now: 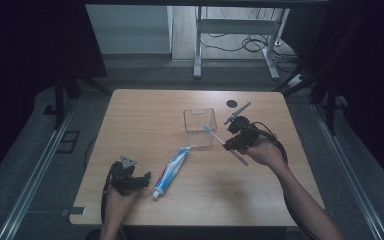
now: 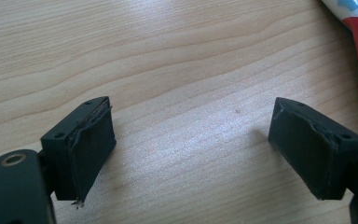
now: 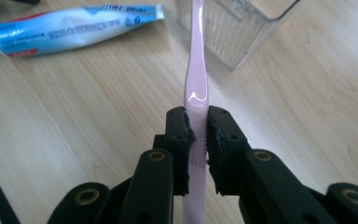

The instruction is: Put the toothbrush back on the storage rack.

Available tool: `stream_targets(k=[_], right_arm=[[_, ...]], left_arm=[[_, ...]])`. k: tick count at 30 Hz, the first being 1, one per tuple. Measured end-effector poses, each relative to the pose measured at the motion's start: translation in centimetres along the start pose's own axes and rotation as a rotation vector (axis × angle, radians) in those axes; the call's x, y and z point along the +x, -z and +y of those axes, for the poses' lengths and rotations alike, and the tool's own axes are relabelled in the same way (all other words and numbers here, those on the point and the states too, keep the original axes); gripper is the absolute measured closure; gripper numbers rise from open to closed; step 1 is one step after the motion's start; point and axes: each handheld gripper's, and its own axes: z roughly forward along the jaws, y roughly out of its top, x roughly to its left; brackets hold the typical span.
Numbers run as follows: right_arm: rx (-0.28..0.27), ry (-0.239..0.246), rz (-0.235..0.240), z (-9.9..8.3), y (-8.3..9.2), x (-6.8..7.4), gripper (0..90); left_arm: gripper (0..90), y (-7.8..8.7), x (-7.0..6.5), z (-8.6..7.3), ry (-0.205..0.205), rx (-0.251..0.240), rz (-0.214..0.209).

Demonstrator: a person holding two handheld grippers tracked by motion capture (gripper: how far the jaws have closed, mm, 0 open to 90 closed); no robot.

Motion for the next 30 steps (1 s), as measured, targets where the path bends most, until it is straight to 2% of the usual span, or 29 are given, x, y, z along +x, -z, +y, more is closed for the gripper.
stream_targets(k=[20,30], right_arm=[[-0.102,-0.012,-0.029,2.5,-0.2,-1.6,78.4],[-0.136,-0.016,-0.044,4.1,-0.2,-2.2,78.4]], left_arm=[[14.2,0.0,0.0,0.0,0.005,0.002,0.000],[14.2,0.0,-0.1,0.0,0.008,-0.002,0.000]])
